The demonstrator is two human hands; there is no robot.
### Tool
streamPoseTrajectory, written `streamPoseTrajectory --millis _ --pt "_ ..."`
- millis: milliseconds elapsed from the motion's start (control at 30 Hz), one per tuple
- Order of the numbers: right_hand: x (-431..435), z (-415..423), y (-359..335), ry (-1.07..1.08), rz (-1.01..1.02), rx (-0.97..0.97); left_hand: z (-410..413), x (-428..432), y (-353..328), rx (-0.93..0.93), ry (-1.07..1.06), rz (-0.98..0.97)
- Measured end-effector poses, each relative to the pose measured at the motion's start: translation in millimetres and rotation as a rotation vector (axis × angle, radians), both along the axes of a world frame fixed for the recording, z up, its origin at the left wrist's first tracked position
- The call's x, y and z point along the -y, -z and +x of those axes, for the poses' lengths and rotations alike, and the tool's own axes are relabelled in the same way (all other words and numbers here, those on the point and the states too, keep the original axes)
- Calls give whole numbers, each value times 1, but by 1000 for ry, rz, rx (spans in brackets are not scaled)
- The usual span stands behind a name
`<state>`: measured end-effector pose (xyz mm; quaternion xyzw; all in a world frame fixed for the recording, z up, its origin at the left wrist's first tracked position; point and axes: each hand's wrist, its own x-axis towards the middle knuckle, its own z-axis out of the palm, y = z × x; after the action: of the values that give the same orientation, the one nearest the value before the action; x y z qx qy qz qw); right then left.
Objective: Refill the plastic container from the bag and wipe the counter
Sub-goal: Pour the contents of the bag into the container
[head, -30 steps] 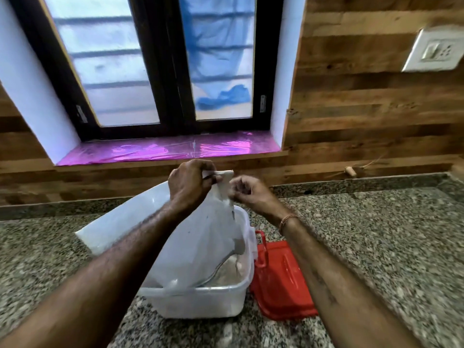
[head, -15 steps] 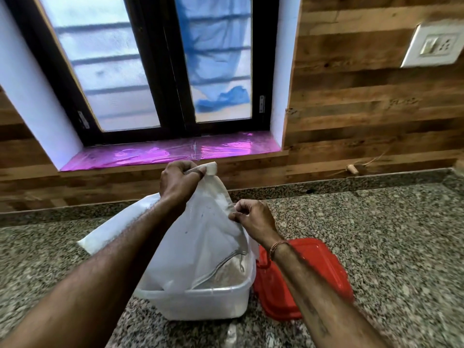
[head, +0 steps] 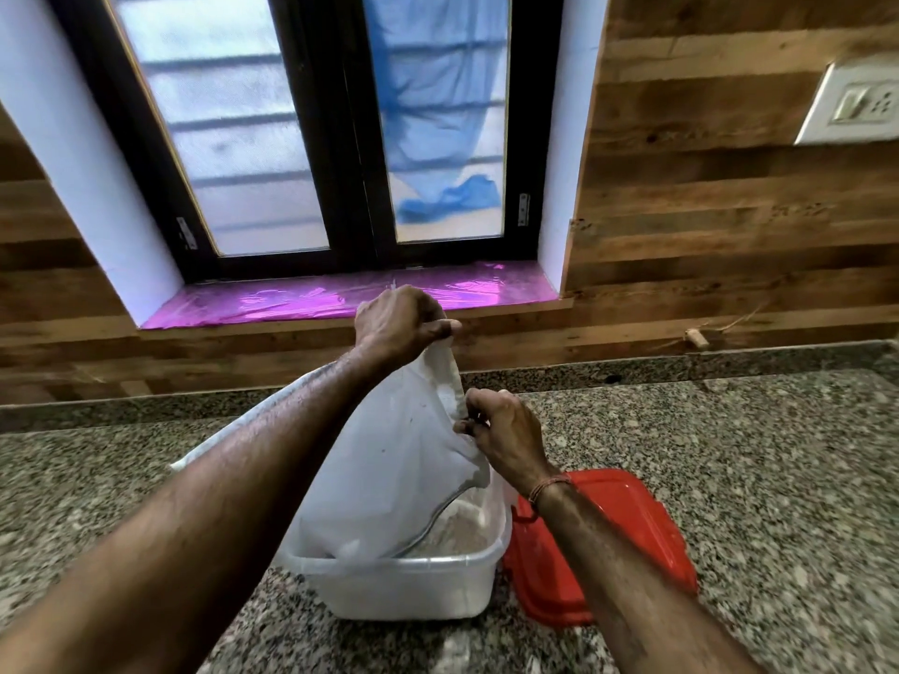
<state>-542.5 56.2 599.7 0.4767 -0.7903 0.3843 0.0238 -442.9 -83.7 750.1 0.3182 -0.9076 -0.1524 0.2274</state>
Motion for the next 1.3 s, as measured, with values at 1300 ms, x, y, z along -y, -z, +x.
streamPoseTrajectory --millis 1300 --pt "-2 -17 -104 -220 62 -581 80 -5 48 -192 -19 -70"
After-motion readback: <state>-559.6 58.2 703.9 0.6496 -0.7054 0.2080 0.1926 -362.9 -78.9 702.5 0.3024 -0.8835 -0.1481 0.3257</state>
